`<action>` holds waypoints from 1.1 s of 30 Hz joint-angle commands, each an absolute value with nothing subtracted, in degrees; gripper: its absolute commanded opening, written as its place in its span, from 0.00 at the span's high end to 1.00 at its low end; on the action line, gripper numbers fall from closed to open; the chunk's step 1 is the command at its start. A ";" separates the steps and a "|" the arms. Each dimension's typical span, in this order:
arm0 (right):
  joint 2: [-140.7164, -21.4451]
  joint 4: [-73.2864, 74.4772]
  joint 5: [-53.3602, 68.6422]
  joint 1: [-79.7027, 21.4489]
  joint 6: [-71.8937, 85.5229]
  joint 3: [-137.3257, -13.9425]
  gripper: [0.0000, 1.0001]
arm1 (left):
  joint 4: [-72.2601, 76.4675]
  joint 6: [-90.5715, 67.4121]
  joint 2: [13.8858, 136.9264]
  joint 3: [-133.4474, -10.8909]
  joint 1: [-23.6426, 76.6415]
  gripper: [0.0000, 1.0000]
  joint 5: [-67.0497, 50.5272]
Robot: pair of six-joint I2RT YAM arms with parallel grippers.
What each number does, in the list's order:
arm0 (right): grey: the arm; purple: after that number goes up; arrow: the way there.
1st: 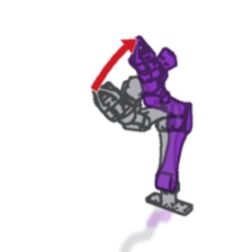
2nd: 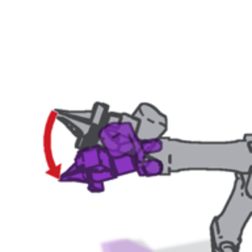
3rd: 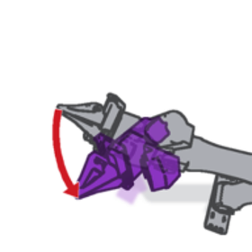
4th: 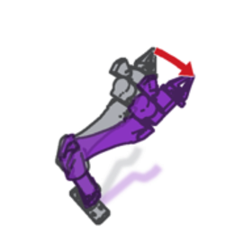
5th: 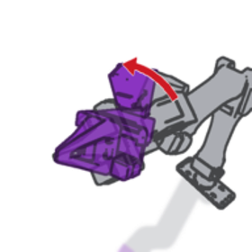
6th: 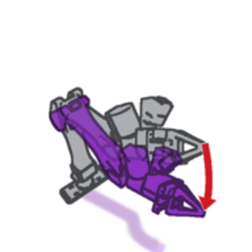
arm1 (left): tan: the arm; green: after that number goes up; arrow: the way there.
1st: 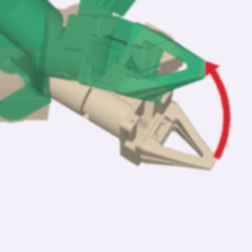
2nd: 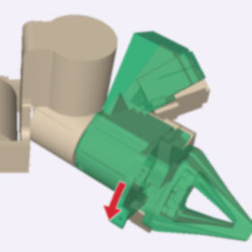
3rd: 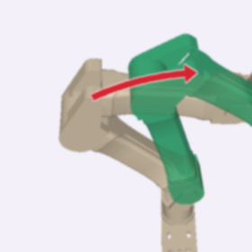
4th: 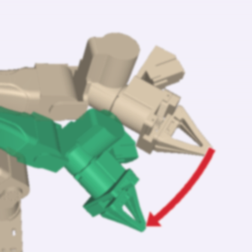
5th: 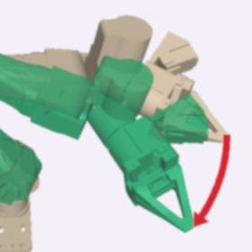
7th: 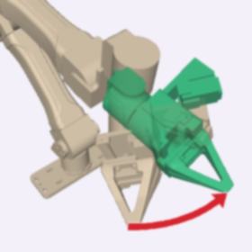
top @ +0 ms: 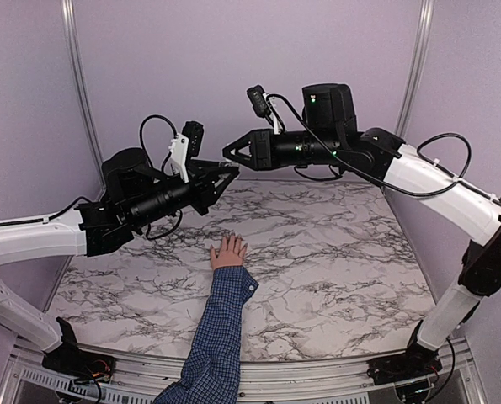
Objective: Paint the nails
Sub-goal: Unscrew the nail polish bottle cap from the nail polish bottle.
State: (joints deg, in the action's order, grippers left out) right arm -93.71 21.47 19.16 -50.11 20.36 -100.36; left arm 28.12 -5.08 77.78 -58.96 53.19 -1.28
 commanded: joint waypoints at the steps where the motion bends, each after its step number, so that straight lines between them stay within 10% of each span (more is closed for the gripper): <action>1: -95.41 22.04 17.93 -50.22 20.86 -103.54 0.78 | 29.21 -4.14 78.56 -59.90 53.26 1.00 -0.97; 11: -95.39 21.44 19.74 -50.27 19.30 -104.02 1.00 | 28.17 -3.43 77.99 -59.97 53.07 1.00 -3.35; 33: -92.40 12.89 49.30 -49.90 8.86 -101.93 1.00 | 29.61 -12.46 78.43 -69.14 48.84 1.00 -43.05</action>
State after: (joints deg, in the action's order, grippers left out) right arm -91.22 17.28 38.85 -48.58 8.80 -101.43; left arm 27.40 -10.94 77.23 -65.25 47.64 -31.42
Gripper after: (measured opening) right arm 0.134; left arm 0.211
